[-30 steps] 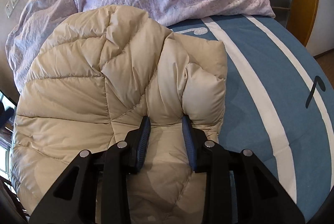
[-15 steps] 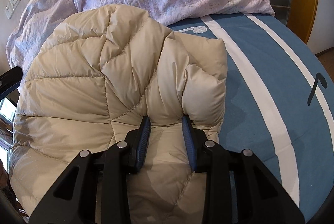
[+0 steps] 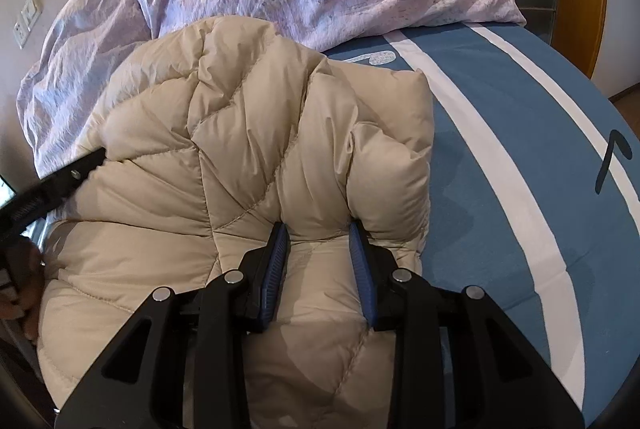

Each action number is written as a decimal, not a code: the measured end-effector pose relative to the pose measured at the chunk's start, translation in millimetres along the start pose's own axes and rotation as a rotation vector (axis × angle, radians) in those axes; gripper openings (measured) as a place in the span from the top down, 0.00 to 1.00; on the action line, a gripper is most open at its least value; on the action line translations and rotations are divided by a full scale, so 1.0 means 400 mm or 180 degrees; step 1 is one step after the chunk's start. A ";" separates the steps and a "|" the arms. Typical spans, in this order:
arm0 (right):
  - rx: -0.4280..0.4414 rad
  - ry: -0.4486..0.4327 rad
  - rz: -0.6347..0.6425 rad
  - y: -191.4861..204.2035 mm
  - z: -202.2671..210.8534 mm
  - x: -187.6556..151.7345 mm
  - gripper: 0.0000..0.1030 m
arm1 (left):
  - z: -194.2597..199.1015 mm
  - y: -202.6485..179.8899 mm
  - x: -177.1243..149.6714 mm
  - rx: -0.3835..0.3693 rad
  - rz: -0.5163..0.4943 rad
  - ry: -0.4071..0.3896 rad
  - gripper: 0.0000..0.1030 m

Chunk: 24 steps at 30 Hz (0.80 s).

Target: Fold large clothes

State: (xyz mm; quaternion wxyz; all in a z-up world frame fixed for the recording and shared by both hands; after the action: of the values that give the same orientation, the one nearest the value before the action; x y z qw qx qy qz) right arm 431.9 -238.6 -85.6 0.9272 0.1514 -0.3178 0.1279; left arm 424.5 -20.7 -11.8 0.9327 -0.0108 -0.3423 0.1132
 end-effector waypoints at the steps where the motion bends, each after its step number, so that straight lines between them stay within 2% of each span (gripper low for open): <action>1: 0.0007 -0.0009 -0.0007 -0.001 0.000 0.000 0.68 | -0.010 0.004 -0.005 -0.0014 0.0010 -0.0005 0.14; 6: 0.0028 -0.0029 -0.0020 -0.003 -0.001 -0.001 0.68 | -0.040 0.010 -0.025 -0.0024 -0.0010 -0.0069 0.12; 13: 0.0000 -0.0060 -0.0012 0.001 -0.001 -0.003 0.67 | -0.070 0.033 -0.040 -0.0124 0.0130 -0.0075 0.07; 24: -0.0115 -0.0104 0.0066 0.009 -0.005 -0.004 0.67 | -0.089 0.041 -0.049 -0.0056 0.0218 -0.0096 0.03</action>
State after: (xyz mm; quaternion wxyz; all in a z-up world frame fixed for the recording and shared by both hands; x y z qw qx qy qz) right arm 430.6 -234.7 -87.3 0.9231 0.1334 -0.3367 0.1293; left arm 429.7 -6.9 -53.2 0.9229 -0.0290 -0.3568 0.1422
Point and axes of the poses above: each gripper's, at about its wrist camera, not at the fingertips, and z roughly against the way its jaws point, y to its left, x to its top, the point moved 2 cm from there along -z, roughly the way its jaws point, and after that the axes turned 10 degrees about z, right-handed, at the moved point
